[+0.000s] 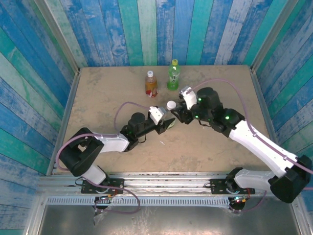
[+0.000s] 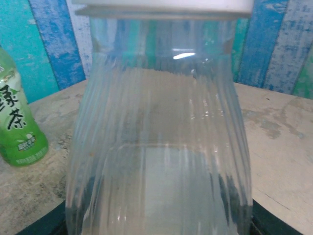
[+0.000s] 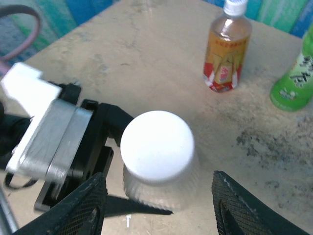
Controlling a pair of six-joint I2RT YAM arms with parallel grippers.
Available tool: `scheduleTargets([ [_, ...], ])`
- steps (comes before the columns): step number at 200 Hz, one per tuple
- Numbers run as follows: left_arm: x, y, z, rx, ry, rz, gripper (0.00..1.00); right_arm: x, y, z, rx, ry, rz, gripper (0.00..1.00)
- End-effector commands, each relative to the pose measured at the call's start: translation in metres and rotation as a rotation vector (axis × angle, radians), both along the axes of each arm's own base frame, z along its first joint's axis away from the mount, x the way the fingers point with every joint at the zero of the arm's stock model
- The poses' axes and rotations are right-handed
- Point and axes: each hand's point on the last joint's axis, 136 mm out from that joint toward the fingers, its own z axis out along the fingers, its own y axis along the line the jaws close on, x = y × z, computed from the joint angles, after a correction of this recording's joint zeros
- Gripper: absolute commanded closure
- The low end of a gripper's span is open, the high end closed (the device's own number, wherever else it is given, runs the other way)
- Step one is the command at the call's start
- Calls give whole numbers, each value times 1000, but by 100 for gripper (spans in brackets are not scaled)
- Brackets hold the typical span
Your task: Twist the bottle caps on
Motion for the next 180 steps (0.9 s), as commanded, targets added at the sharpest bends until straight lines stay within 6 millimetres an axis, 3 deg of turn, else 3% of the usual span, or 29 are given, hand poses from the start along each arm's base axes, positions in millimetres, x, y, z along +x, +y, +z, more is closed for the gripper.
scheduleTargets([
  [1, -34, -1, 25, -44, -48, -185, 48, -36, 6, 16, 52, -87, 263, 40],
  [24, -66, -4, 29, -15, -87, -375, 47, -57, 10, 21, 51, -185, 415, 38],
  [62, -90, -8, 34, -11, -104, -518, 49, -77, 18, 26, 92, -200, 553, 39],
  [145, -98, -10, 40, -28, -109, -575, 49, -84, 27, 17, 116, -124, 630, 48],
  [180, -95, -10, 40, -27, -101, -564, 49, -83, 29, 15, 116, -106, 635, 63],
])
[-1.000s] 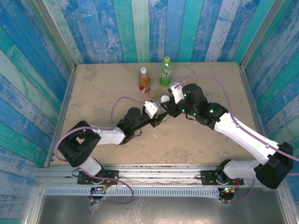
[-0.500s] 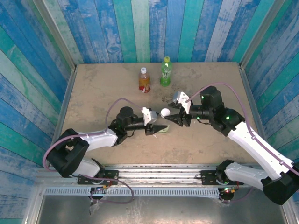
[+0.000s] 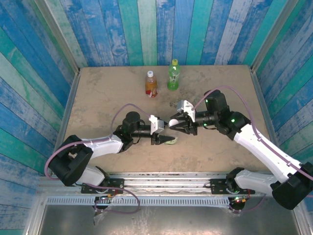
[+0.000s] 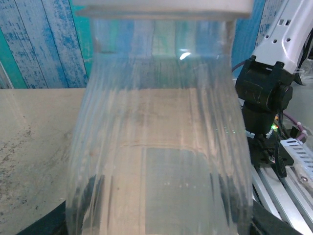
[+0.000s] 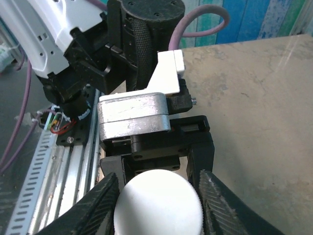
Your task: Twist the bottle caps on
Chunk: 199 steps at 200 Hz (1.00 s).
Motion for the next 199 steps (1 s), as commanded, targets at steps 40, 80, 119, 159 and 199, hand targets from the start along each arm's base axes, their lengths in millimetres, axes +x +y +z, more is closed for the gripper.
scheduleTargets([
  [40, 28, -3, 29, -70, -24, 129, 52, 15, 0, 3, -13, 36, -90, 73],
  [80, 77, -9, 38, -150, -19, 400, 52, 72, -15, -6, -42, 103, -457, 86],
  [119, 114, -15, 45, -214, 7, 608, 52, 106, -49, -15, -100, 71, -850, 94],
  [159, 125, -22, 44, -206, -3, 682, 53, 120, -77, -30, -156, 106, -1117, 96],
  [199, 124, -17, 35, -162, 5, 690, 54, 116, -62, -14, -139, 61, -1008, 80],
])
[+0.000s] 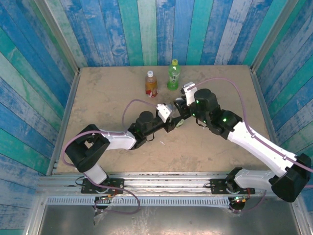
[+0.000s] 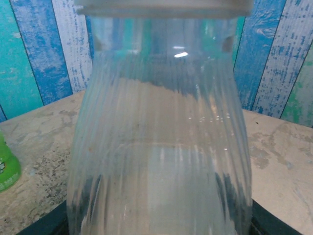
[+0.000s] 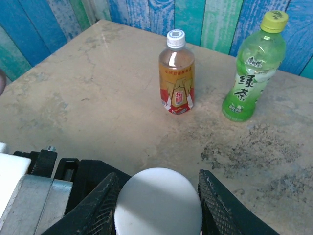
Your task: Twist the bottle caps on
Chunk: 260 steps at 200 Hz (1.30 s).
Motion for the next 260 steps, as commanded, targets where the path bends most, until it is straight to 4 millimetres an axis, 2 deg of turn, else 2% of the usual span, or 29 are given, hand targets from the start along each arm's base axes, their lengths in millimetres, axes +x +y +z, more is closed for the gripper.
scheduleTargets([
  [1, 20, 10, 29, -67, -72, 116, 54, 6, -26, -14, -92, 21, -102, 79],
  [15, 21, 14, 22, -47, -44, 99, 53, -2, -16, -2, -106, -29, 7, 57],
  [24, 18, 17, 19, -44, -30, 57, 53, -8, -13, 5, -119, -53, 64, 48],
  [44, 2, 22, 15, -41, -17, -85, 52, -25, -9, 21, -111, -102, 208, 39],
  [60, -11, 31, 18, -60, -31, -152, 52, -46, -3, 29, -49, -114, 357, 37],
  [101, -63, 27, 26, -27, -94, -447, 50, -85, 14, 32, -17, -139, 617, 37],
  [133, -86, 26, 29, -21, -99, -576, 51, -92, 22, 30, -1, -124, 691, 38],
  [212, -89, 23, 27, -23, -77, -614, 52, -96, 34, 15, 3, -53, 767, 45],
  [248, -85, 23, 23, -13, -69, -596, 52, -94, 36, 12, 0, -36, 768, 66],
  [260, -80, 23, 20, -9, -63, -569, 52, -91, 35, 12, -2, -33, 754, 68],
])
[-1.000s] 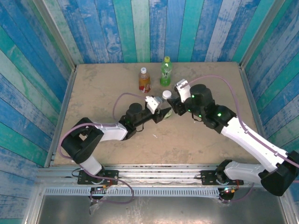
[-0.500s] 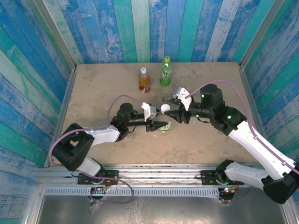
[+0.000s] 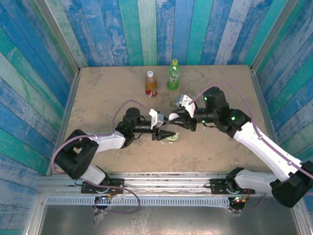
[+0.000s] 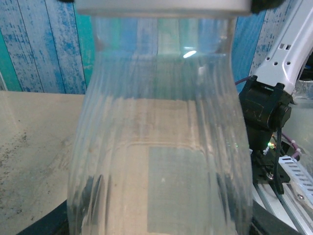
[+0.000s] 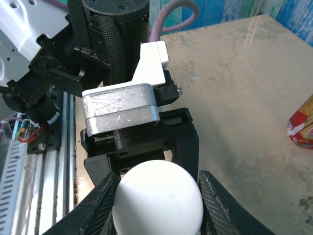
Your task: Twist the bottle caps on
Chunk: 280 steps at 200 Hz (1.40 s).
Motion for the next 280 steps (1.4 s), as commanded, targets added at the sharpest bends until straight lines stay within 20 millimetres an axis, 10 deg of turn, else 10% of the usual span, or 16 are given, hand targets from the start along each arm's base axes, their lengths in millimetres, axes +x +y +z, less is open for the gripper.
scheduleTargets([
  [1, 7, -1, 15, -26, -50, 30, 52, -3, 2, 8, 10, 6, 13, 69],
  [52, 32, 3, 19, -59, -63, 190, 45, 22, -6, -5, -7, 19, -155, 77],
  [103, 37, 12, 5, -13, -56, 265, 0, 28, -19, -3, -14, -48, -214, 78],
  [211, 63, 111, -6, -106, 14, 866, 6, 154, -28, -21, 2, -62, -718, 74],
  [280, 59, 112, -18, -10, -17, 856, 6, 189, 3, -46, 23, -22, -701, 72],
])
